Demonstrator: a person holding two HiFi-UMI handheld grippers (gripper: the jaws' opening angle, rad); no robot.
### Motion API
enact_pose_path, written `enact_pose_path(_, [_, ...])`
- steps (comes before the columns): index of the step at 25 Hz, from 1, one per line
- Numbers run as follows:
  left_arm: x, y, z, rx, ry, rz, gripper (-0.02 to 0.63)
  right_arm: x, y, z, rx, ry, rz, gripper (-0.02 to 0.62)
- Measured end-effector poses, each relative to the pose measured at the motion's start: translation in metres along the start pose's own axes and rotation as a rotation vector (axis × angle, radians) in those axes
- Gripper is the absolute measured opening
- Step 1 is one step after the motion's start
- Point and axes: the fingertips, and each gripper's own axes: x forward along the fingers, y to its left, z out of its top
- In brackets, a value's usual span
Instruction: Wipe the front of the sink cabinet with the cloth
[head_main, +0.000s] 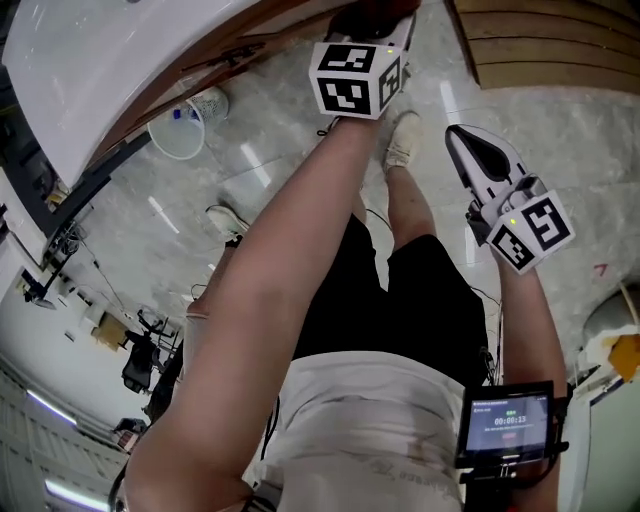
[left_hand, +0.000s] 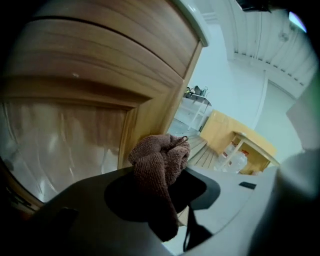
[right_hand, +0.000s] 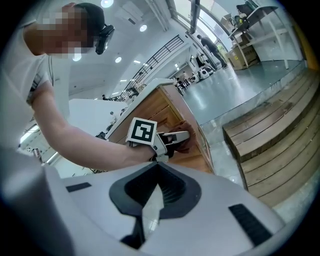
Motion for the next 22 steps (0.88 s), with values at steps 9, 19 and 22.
enact_pose_path(9, [-0.012, 0.034, -0.017, -0.018, 0.030, 0.118, 0.169, 0.006, 0.003, 0.000, -0.013, 0.023, 0.014, 0.012])
enact_pose_path(19, [-0.059, 0.096, -0.031, -0.032, 0.038, 0.246, 0.169, 0.019, 0.022, -0.004, -0.035, 0.056, 0.055, 0.012])
enact_pose_path(22, [-0.070, 0.109, -0.037, -0.073, 0.030, 0.278, 0.169, 0.023, 0.025, -0.006, -0.039, 0.070, 0.065, 0.012])
